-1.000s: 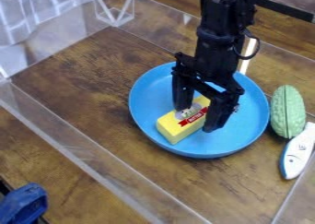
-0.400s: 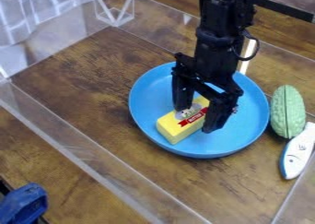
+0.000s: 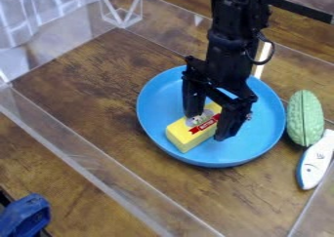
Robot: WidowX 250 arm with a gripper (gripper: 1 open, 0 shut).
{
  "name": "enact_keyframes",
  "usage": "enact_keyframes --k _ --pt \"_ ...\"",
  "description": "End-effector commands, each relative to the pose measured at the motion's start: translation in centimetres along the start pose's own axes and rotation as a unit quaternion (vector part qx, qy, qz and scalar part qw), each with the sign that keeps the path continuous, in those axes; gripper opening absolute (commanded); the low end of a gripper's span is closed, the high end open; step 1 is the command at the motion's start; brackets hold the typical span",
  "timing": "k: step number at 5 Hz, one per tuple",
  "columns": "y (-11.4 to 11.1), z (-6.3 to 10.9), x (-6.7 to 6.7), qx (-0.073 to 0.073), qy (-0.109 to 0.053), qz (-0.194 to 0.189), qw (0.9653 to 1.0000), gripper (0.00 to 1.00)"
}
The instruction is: Remove the white object from inside the blue tray and put it on the table
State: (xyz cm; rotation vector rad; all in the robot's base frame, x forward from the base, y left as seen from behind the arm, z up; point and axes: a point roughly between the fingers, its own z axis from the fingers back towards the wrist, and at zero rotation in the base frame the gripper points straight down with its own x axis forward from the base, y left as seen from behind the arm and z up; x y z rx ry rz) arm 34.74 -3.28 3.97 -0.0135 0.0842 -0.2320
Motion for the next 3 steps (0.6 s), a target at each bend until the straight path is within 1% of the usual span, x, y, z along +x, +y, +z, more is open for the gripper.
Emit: enact_keyframes --k 1,3 --pt "1.9 -2.4 -1.4 -0.003 0.033 0.018 0.9993 1.0" --pt "2.7 -3.5 -1.8 -0.002 0.044 0.024 0.9988 1.0"
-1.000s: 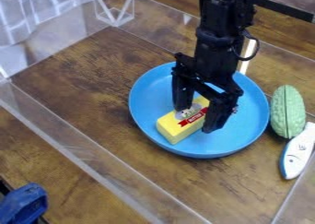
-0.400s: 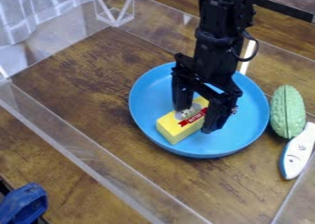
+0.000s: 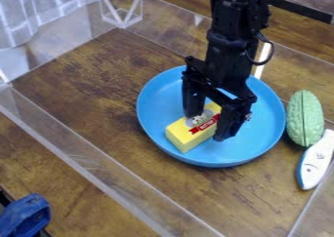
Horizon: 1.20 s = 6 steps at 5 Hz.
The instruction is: Remove the white object from inside the blue tray and put it on the table
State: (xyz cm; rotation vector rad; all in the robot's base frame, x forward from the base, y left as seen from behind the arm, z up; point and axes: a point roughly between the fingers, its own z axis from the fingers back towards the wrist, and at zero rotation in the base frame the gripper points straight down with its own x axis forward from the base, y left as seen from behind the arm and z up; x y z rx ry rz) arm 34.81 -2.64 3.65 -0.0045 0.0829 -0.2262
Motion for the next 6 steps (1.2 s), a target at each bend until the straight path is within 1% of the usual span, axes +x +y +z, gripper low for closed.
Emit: enact_keyframes --k 1,2,5,6 --pt "2.5 -3.7 -2.0 -0.006 0.05 0.024 0.9985 1.0" --pt "2.9 -4.2 -2.2 -0.006 0.056 0.028 0.9981 1.0" --pt "2.9 -5.3 -0.5 0.003 0.044 0.014 0.9989 1.0" --pt "2.9 -5.9 -0.2 0.005 0.042 0.009 0.9991 1.0"
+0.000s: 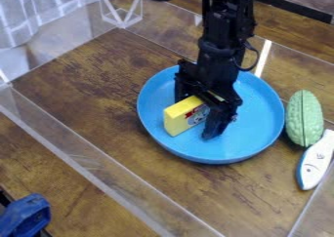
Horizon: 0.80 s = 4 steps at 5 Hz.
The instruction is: Remove the white object from inside the blue tray and put it on the table
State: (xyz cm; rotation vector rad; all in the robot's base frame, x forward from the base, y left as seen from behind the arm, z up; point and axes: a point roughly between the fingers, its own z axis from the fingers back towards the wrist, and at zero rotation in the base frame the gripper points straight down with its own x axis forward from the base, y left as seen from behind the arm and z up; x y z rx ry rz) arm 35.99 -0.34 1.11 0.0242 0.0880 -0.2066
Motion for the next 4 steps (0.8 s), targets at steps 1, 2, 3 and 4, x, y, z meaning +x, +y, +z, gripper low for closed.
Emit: enact_keyframes --k 1,2,3,4 --pt "0.3 -2.7 -1.0 -0.007 0.04 -0.006 0.9992 0.0" --pt "0.3 -1.9 -1.1 -0.005 0.044 -0.01 0.999 0.0" --pt "0.0 -1.0 -1.4 -0.004 0.052 -0.009 0.9986 0.0" --pt "-0.2 -0.2 -1.7 -0.003 0.06 -0.009 0.9982 0.0"
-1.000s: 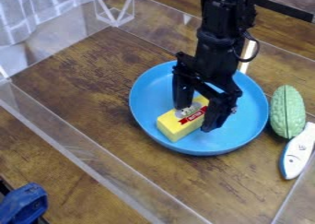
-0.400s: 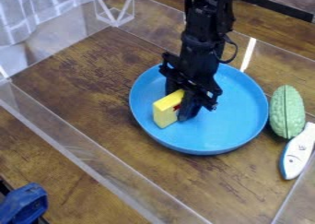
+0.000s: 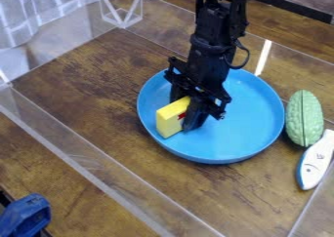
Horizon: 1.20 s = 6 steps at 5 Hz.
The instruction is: Remove the white object from inside the blue tray and put it on the table
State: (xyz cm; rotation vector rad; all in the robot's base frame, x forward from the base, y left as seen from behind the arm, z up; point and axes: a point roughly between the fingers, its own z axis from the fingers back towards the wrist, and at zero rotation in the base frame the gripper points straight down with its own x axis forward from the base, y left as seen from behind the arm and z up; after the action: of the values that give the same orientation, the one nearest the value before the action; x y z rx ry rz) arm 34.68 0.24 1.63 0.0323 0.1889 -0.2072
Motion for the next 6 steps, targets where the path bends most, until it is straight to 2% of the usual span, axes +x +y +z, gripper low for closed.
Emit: enact_keyframes --k 1,4,5,6 --pt "-0.7 0.3 -0.6 0.001 0.019 -0.009 0.9998 0.0" --pt "-1.2 3.6 -1.6 0.016 0.049 -0.012 0.9986 0.0" --pt "-1.1 4.7 -1.6 0.028 0.057 -0.016 0.9978 0.0" --pt "-1.0 6.9 -0.7 0.038 0.062 -0.018 0.9972 0.0"
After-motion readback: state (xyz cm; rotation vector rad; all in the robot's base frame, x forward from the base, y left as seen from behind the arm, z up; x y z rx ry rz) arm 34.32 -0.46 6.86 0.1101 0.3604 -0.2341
